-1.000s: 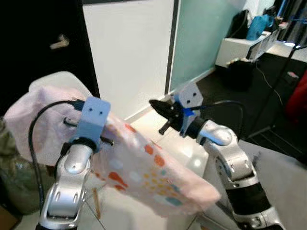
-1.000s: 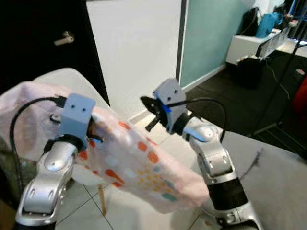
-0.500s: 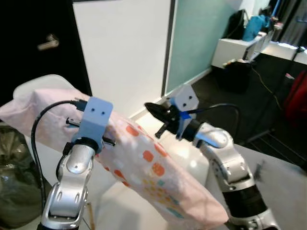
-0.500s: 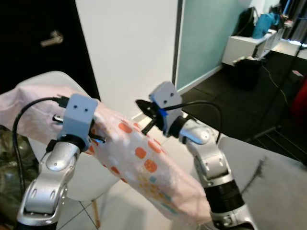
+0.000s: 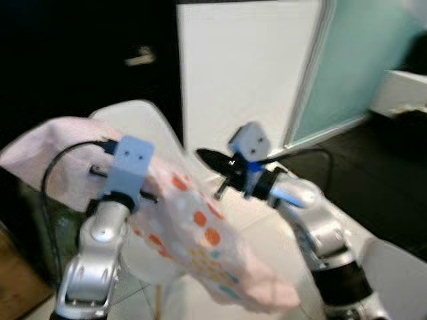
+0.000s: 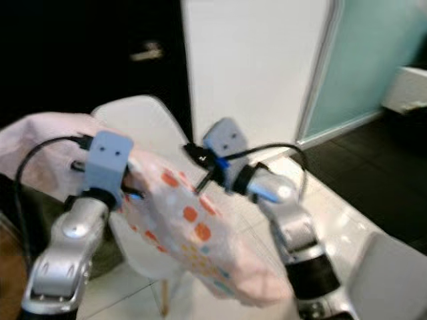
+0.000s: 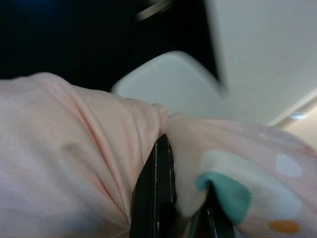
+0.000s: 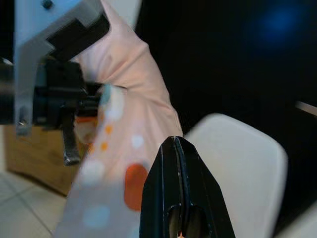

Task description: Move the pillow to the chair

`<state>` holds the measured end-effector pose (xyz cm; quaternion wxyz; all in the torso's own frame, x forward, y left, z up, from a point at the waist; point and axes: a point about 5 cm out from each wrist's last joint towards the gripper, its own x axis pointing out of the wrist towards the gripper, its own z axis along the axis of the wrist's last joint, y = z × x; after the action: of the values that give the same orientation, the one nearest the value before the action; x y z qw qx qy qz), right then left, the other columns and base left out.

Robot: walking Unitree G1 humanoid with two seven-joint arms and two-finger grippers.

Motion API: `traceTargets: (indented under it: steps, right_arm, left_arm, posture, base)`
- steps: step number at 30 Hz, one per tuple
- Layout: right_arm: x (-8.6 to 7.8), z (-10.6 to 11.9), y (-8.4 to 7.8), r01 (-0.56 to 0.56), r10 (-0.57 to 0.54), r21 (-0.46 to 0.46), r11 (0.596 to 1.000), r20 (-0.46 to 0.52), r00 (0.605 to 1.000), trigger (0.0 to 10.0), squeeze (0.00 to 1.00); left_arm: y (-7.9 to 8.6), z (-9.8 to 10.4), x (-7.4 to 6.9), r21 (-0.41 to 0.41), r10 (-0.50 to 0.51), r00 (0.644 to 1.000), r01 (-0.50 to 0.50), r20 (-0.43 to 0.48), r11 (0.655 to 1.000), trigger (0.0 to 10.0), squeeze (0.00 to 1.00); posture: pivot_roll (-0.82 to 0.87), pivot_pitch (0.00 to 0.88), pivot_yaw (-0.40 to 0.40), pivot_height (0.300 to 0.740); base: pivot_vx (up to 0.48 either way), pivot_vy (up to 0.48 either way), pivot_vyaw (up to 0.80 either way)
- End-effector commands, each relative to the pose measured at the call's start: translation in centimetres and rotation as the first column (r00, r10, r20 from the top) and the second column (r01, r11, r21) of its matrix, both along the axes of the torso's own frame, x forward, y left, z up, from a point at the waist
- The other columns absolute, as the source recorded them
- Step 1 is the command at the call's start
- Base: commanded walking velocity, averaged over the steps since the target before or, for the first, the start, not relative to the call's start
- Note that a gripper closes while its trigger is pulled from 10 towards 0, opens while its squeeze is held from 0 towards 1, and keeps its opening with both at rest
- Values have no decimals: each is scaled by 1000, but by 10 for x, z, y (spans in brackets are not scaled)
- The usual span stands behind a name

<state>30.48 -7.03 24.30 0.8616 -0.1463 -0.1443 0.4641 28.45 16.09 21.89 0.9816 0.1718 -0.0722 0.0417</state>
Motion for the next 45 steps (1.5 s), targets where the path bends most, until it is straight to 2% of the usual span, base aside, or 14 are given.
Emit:
traceTargets:
  steps: [1,3,8,16,18,23,31,45]
  right_arm:
    - [0,0,-5,9,-9,1,1000,-7,1000,10000,0]
    - [1,0,-6,19,-19,4,1000,-3,1000,10000,0]
    - [3,2,-7,35,-35,23,999,-3,999,10000,0]
    - [1,2,-6,29,-29,28,999,-4,1000,10000,0]
    - [1,2,-5,22,-21,37,999,-4,1000,10000,0]
    - [0,3,-4,17,-17,41,999,-5,1000,10000,0]
    - [0,2,-4,12,-12,38,999,-2,1000,10000,0]
    - [-1,2,-4,2,-2,31,1000,3,1000,10000,0]
  left_arm:
    - [-3,11,-2,4,-5,998,5,63,1000,10000,0]
    - [-3,9,-2,2,-2,999,2,48,1000,10000,0]
    - [-13,-1,-2,-21,-67,998,67,-5,998,10000,0]
    - [-16,-3,-2,-24,-76,997,76,-9,997,10000,0]
    - [-14,-1,-1,-29,-50,999,50,-2,998,10000,0]
    - [-10,0,0,-38,-29,1000,29,7,999,10000,0]
    - [-15,1,0,-61,-57,998,58,20,996,10000,0]
    - [-17,-2,0,-81,-73,997,75,24,994,10000,0]
  posture:
    - [-192,41,-21,699]
    - [-191,42,-22,699]
    - [-194,44,-20,699]
    - [-192,44,-20,699]
    - [-191,43,-19,699]
    - [-194,42,-20,699]
    - [-195,31,-22,699]
    - [-199,28,-23,699]
  base:
    - [0,0,800]
    - [0,0,800]
    - [0,-254,0]
    - [0,-465,0]
    - [0,-383,0]
    - [0,0,0]
    - [0,0,0]
    - [380,0,0]
